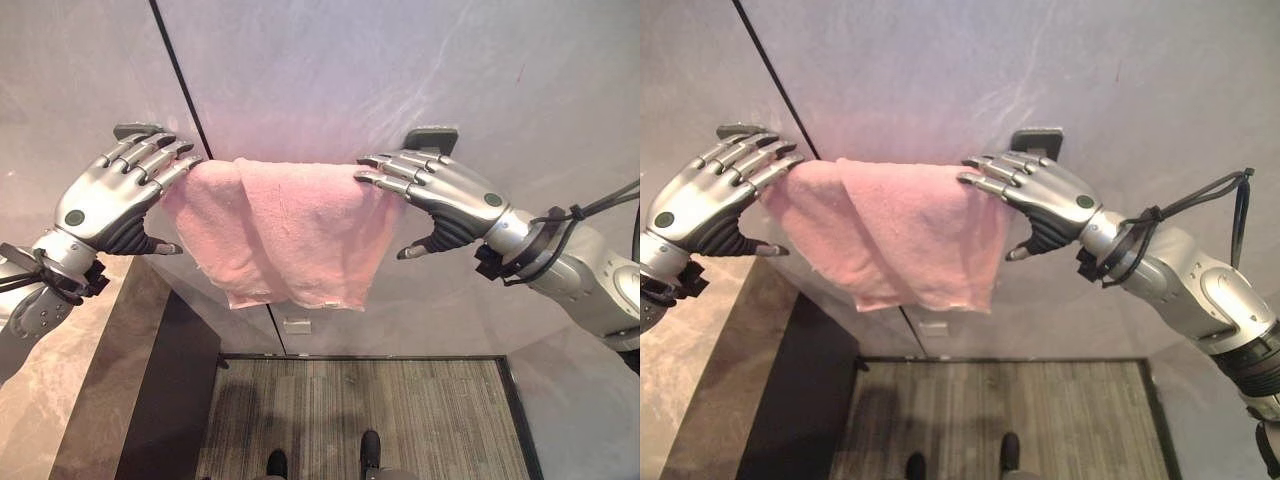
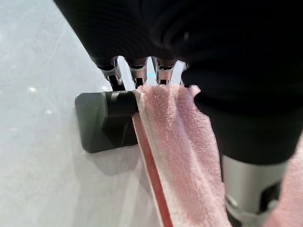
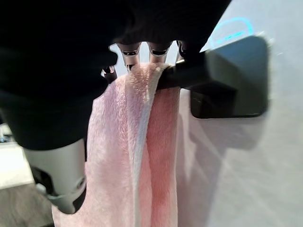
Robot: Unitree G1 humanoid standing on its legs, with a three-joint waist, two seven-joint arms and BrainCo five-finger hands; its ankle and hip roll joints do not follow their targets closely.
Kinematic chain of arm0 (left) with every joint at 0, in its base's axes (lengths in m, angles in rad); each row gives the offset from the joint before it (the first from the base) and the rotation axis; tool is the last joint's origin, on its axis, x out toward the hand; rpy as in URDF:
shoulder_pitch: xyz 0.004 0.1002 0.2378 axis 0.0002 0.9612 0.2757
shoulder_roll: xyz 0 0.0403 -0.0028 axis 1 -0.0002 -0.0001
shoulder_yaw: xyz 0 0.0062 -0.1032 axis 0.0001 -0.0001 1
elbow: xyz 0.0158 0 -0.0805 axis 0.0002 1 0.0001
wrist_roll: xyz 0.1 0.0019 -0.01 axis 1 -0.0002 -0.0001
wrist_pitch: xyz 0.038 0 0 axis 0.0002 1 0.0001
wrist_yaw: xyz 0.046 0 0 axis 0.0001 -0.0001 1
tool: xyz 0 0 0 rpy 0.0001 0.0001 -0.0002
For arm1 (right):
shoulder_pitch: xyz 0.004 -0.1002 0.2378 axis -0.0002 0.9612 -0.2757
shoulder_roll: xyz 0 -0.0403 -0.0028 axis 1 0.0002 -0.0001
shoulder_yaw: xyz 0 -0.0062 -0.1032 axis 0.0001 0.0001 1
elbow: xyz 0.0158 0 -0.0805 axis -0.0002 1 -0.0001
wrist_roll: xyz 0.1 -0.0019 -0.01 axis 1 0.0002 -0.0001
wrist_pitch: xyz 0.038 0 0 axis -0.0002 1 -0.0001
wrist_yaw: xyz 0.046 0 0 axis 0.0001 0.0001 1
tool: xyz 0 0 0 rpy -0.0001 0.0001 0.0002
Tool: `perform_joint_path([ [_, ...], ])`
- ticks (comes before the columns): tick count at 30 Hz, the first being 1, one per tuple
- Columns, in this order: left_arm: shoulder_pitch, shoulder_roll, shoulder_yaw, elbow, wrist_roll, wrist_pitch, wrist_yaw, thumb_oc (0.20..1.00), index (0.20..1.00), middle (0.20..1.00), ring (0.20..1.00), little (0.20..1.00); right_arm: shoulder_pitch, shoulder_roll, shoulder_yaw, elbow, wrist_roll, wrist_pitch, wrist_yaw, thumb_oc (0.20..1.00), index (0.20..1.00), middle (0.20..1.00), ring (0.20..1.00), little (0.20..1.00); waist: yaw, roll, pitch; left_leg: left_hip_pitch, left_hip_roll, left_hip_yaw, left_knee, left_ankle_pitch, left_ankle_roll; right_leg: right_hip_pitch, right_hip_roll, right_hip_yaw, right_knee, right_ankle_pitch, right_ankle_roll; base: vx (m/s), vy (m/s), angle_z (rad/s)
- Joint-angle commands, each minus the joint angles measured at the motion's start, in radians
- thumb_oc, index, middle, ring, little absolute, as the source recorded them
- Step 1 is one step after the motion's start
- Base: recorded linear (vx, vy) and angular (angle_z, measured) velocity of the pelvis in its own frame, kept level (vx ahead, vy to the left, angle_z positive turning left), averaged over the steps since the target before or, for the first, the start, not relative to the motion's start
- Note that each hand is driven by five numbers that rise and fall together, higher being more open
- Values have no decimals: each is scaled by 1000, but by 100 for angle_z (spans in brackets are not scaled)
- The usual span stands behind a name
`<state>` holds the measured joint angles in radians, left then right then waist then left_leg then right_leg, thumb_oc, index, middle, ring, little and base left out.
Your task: Put brush and paste in cup on sink, flatten towel.
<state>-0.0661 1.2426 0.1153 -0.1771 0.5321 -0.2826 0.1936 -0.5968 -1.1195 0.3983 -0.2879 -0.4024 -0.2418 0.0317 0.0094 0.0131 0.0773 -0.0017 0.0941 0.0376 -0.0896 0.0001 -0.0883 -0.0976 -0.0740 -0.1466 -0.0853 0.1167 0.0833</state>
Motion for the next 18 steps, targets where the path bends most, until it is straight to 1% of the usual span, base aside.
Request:
perform_joint_path([
  [1,109,64,-13,17,74,-30,-23,1000,1000,1000,1000,1000,61,-72,0,5,-41,-17,-18,1000,1000,1000,1000,1000,-24,-22,-41,0,-31,67,2,36,10,60,-54,32,-2,-15,93,0,0,0],
  [8,161,87,-2,45,108,-36,-31,1000,1000,1000,1000,1000,135,-127,-25,52,-64,-21,-18,1000,1000,1000,1000,1000,-28,-16,-39,-9,-31,73,2,39,7,50,-57,32,-2,-9,101,0,0,0],
  [12,229,77,39,77,111,-32,-36,1000,1000,1000,1000,1000,181,-119,-54,72,-54,-18,-17,1000,1000,1000,1000,1000,-20,-11,-38,-16,-30,77,2,44,6,39,-59,36,-2,-6,102,0,0,0],
  [18,292,66,88,96,114,-25,-39,1000,1000,1000,1000,1000,178,-112,-58,79,-43,-16,-18,1000,1000,1000,1000,1000,-10,-9,-40,-14,-27,79,2,47,4,42,-58,32,-2,-6,102,0,0,0],
])
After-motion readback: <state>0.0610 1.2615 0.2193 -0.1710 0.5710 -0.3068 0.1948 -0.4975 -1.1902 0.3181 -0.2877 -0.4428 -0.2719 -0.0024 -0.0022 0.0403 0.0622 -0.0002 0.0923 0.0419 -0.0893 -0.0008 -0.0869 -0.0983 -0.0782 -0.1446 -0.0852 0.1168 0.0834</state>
